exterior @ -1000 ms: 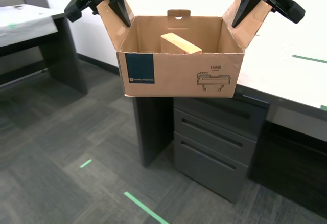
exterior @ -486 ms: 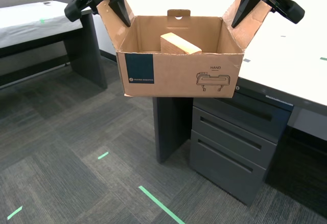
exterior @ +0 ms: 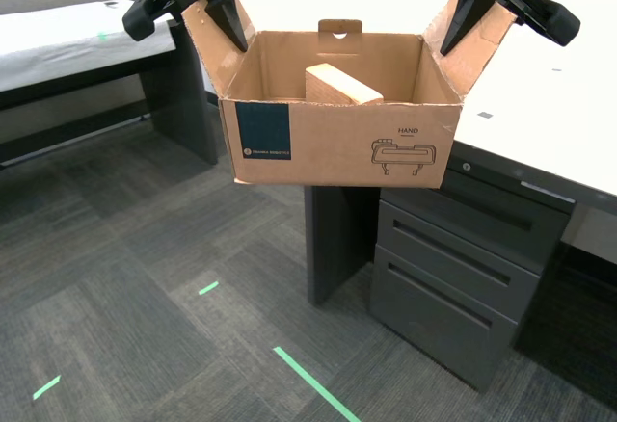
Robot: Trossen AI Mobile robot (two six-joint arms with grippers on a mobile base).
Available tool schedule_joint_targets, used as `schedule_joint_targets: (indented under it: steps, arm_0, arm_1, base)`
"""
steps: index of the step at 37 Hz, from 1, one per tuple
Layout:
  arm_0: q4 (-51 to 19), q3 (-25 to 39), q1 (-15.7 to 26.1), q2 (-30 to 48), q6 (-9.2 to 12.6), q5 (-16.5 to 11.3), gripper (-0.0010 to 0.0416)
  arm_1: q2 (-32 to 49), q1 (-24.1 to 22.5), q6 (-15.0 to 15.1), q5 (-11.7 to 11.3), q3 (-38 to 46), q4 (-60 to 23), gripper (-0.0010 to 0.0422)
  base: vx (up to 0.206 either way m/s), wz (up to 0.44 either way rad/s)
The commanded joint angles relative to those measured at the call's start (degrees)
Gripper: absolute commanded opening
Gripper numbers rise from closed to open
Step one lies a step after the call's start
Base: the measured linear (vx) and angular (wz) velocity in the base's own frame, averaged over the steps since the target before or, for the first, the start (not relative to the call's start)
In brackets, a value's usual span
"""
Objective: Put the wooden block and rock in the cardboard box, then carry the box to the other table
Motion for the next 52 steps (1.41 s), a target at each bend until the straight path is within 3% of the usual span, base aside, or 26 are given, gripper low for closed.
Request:
schedule_joint_targets:
  steps: [1,22,28,45,52]
  arm_0:
    - [-0.3,0.1,0.1,0.0,0.0,-0.8,0.0]
    - [-0.4,0.1,0.3,0.0,-0.5,-0.8,0.0]
    - [-0.4,0.1,0.4,0.0,-0.4,-0.8,0.0]
    - [-0.6,0.0,0.8,0.0,-0.4,-0.8,0.0]
    - [-0.5,0.0,0.9,0.0,-0.5,-0.8,0.0]
  arm_1:
    - [-0.1,-0.1,0.3,0.6,0.1,-1.1,-0.0001]
    - [-0.1,-0.1,0.9,0.6,0.1,-4.0,-0.0001]
    - [-0.1,-0.1,2.2,0.6,0.1,-4.4,-0.0001]
    - [-0.1,-0.4,9.5,0.6,0.1,-7.5,-0.0001]
    - [-0.1,-0.4,9.1,0.6,-1.0,-7.5,-0.0001]
  base:
    - [0.004,0.252]
    - [0.022,0.274]
    - [0.075,0.22]
    - [0.135,0.16]
    - [0.162,0.112]
